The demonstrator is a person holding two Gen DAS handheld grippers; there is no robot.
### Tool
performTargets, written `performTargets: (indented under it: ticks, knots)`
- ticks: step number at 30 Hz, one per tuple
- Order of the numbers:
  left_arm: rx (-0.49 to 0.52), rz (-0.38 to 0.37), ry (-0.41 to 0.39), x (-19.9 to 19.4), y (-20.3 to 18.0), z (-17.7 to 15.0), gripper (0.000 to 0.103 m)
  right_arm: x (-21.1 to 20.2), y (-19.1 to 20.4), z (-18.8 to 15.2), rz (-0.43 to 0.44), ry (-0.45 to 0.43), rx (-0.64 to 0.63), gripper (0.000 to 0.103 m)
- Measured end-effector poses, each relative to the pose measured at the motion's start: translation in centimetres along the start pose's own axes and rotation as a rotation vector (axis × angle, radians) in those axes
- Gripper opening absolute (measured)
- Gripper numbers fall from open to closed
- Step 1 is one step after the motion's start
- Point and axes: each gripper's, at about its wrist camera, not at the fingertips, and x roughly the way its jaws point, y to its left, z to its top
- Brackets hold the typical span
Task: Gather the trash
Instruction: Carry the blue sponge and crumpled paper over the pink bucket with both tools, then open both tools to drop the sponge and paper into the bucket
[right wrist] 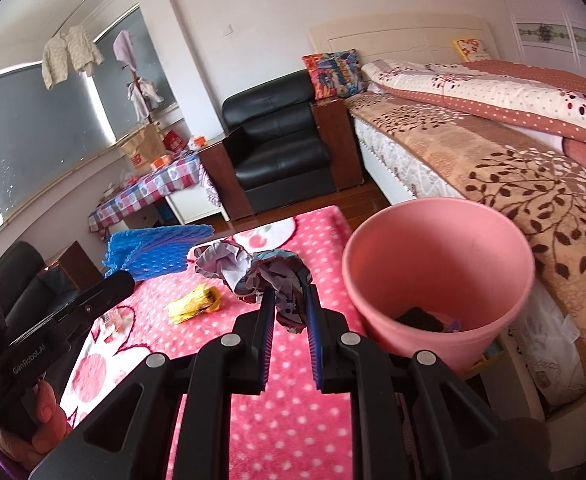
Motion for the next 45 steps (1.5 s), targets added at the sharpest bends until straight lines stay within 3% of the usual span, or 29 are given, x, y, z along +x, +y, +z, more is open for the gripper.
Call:
performTargets:
  ticks: [20,35,39,41,42,45]
  knots:
    - [0.036,-0.163,0.118,8.0,-6.6,0.8,0.004,-0.7,-9.5,1.7,-0.177,-0.056,0.117,0.015]
    - [0.035,-0.180,0.226,13.6,-8.0,-0.3,0.004,2.0,-13.7,1.4,-0.232,-0.017,0.171,0.018]
    - [0.018,-0.188,0.253,14.2,-7.9,-0.5,0.009,2.4,-14.1,1.4,-0.234,-0.014,0.172,0.018]
    - [0.014,-0.184,0.261,14.3,-7.8,-0.5,0.022,2.5,-14.2,1.4,-0.235,-0.015,0.174,0.019]
    - [0.013,-0.182,0.259,14.3,-7.8,-0.5,0.027,2.5,-14.2,1.4,-0.233,-0.015,0.176,0.021]
    - [0.015,-0.180,0.251,14.1,-7.8,-0.5,0.028,2.5,-14.3,1.4,-0.222,-0.016,0.180,0.031]
